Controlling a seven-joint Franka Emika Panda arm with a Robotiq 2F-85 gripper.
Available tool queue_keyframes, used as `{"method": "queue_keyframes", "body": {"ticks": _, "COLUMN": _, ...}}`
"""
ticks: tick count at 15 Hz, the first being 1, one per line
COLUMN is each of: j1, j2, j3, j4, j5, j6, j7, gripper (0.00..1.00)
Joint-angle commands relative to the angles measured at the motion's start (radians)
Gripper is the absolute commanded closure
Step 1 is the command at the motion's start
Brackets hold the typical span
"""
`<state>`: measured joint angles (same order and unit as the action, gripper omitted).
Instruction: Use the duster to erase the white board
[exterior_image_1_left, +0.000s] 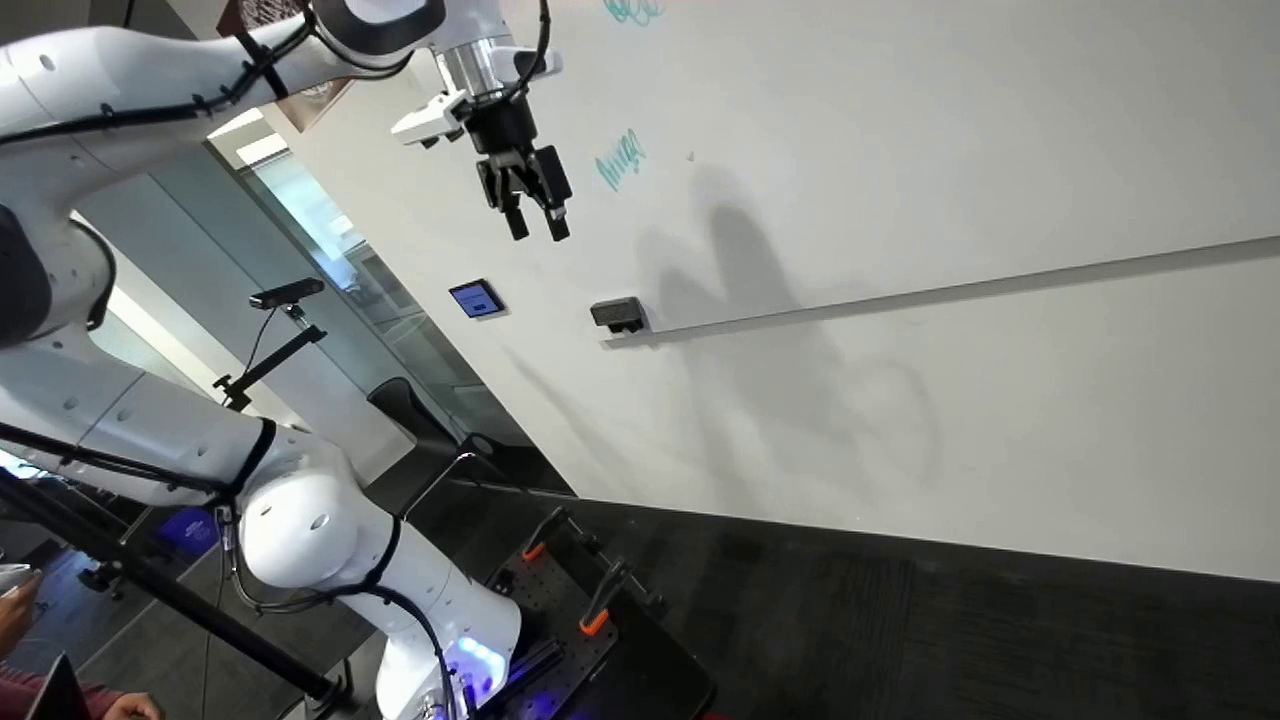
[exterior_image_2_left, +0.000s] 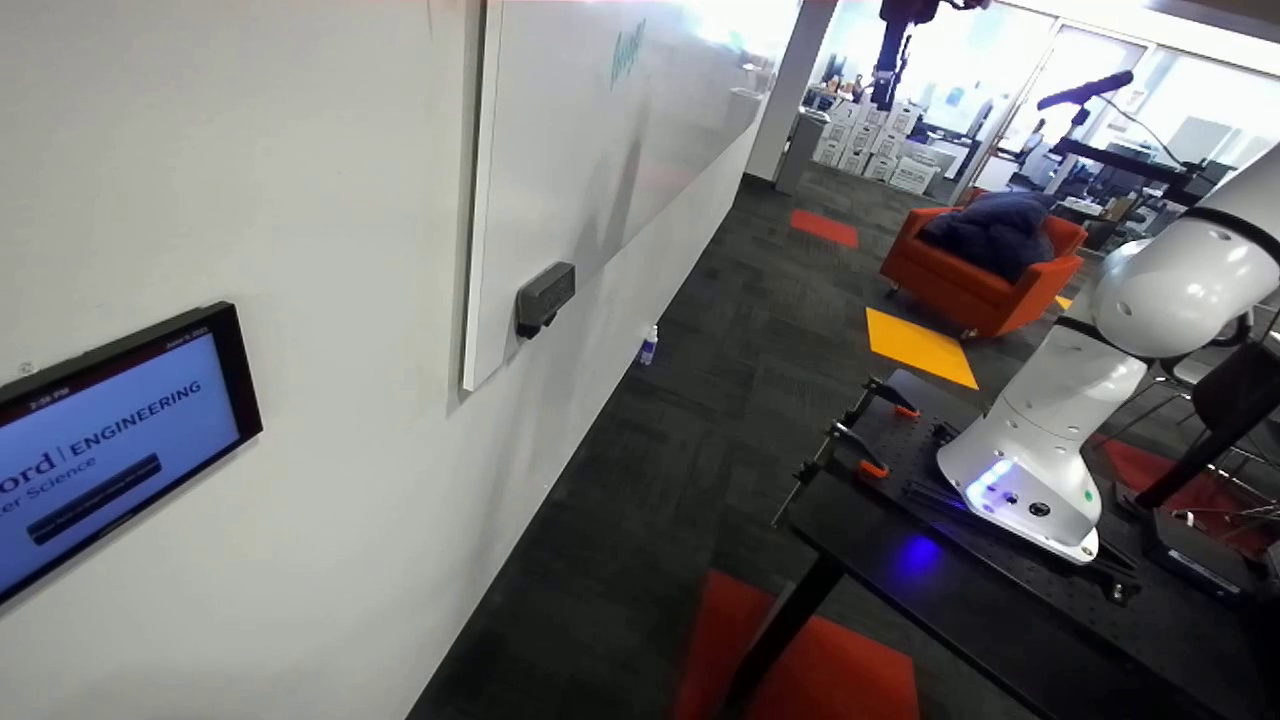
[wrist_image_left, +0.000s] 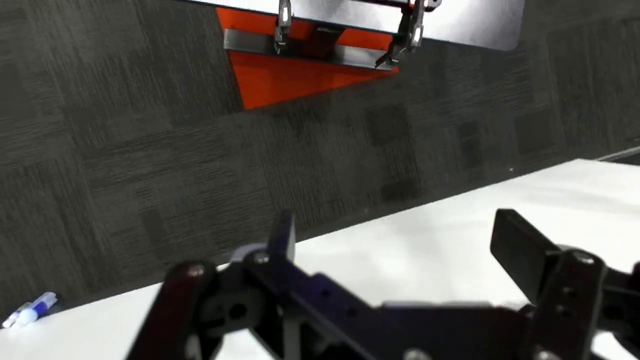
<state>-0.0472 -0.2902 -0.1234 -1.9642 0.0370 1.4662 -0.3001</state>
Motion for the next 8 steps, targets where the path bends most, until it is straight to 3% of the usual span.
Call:
{"method": "queue_keyframes", "body": {"ticks": 1, "j1": 0.046, "j2": -0.120, "j3": 0.058, "j4": -0.130, "j5": -0.076, "j6": 0.007, "j7": -0.069, "gripper": 0.00}}
{"method": "queue_keyframes", "body": {"ticks": 2, "j1": 0.033, "j2": -0.044, "j3": 0.038, "j4": -0.054, "j5": -0.040, "j6": -0.002, "j7": -0.023, "gripper": 0.00}}
{"method": "queue_keyframes", "body": {"ticks": 8, "j1": 0.056, "j2": -0.102, "j3": 0.053, "j4": -0.113, "j5": -0.065, "j6": -0.002, "j7": -0.047, "gripper": 0.00}}
